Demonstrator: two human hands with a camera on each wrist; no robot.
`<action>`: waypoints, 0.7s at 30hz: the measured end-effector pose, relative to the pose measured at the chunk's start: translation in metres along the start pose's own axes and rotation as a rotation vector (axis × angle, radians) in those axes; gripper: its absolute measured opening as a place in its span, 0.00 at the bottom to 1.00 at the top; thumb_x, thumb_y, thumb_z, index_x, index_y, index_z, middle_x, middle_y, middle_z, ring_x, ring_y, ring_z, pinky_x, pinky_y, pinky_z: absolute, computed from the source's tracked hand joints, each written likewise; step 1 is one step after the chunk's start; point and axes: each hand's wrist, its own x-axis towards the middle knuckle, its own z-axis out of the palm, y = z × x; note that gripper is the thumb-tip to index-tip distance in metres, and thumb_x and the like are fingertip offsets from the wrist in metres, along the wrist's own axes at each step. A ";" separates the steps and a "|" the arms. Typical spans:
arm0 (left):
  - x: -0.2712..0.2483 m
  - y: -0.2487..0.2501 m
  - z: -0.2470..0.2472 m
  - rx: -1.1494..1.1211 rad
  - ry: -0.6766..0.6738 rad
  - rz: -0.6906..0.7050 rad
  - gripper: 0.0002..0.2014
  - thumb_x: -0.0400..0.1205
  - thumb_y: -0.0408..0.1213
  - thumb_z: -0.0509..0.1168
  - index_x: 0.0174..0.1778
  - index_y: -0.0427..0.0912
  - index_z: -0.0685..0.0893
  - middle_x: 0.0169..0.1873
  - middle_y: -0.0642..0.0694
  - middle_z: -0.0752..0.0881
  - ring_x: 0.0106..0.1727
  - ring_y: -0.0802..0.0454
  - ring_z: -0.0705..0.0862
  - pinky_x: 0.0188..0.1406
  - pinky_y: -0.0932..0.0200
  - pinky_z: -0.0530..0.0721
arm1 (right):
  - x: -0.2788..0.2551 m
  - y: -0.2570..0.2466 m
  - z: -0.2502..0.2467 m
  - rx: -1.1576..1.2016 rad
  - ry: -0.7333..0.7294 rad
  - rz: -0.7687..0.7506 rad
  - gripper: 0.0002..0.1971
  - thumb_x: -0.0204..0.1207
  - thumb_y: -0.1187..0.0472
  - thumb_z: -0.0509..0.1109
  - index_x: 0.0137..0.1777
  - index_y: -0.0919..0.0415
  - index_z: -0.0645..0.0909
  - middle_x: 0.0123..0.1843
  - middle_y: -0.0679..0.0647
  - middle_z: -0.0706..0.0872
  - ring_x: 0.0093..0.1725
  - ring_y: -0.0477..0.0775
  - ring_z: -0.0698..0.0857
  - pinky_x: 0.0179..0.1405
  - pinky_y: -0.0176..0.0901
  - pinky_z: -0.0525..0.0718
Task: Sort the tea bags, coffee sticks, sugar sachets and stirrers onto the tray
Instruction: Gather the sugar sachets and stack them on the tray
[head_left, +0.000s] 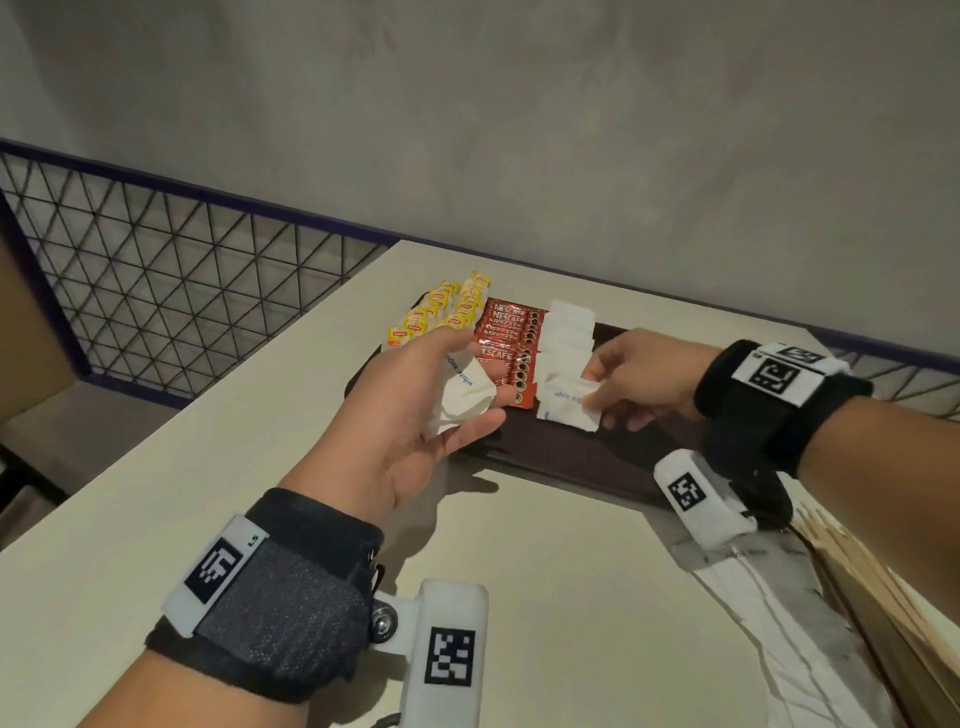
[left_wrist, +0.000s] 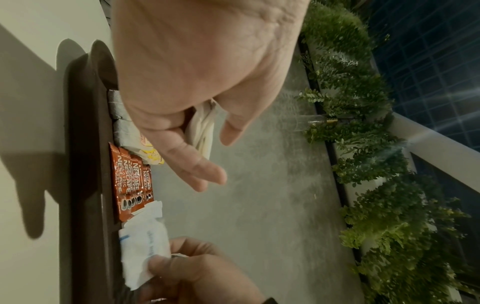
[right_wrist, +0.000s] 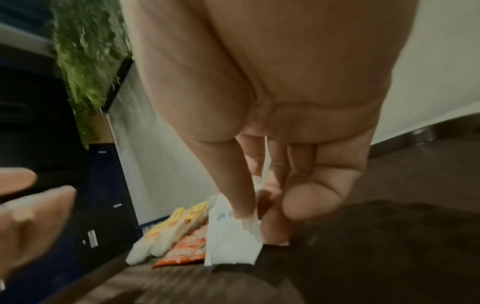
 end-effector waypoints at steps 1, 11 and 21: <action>0.000 0.000 0.000 0.001 -0.005 0.002 0.12 0.87 0.45 0.67 0.63 0.44 0.87 0.47 0.43 0.96 0.45 0.45 0.96 0.24 0.60 0.89 | 0.005 0.002 0.002 -0.007 -0.001 0.009 0.12 0.79 0.71 0.75 0.61 0.68 0.83 0.54 0.65 0.93 0.41 0.55 0.91 0.38 0.44 0.89; 0.001 0.001 0.000 0.007 -0.014 0.008 0.12 0.87 0.44 0.67 0.61 0.43 0.87 0.46 0.43 0.96 0.44 0.45 0.96 0.26 0.59 0.90 | 0.015 -0.007 0.016 -0.015 0.048 0.053 0.15 0.75 0.60 0.82 0.56 0.59 0.80 0.53 0.60 0.88 0.37 0.58 0.91 0.30 0.41 0.89; -0.001 0.000 0.001 -0.006 -0.011 0.010 0.11 0.87 0.43 0.68 0.61 0.43 0.88 0.45 0.42 0.96 0.44 0.45 0.96 0.25 0.60 0.89 | 0.030 0.003 0.016 -0.068 0.050 0.054 0.43 0.66 0.68 0.86 0.76 0.55 0.66 0.60 0.58 0.86 0.41 0.60 0.94 0.36 0.48 0.93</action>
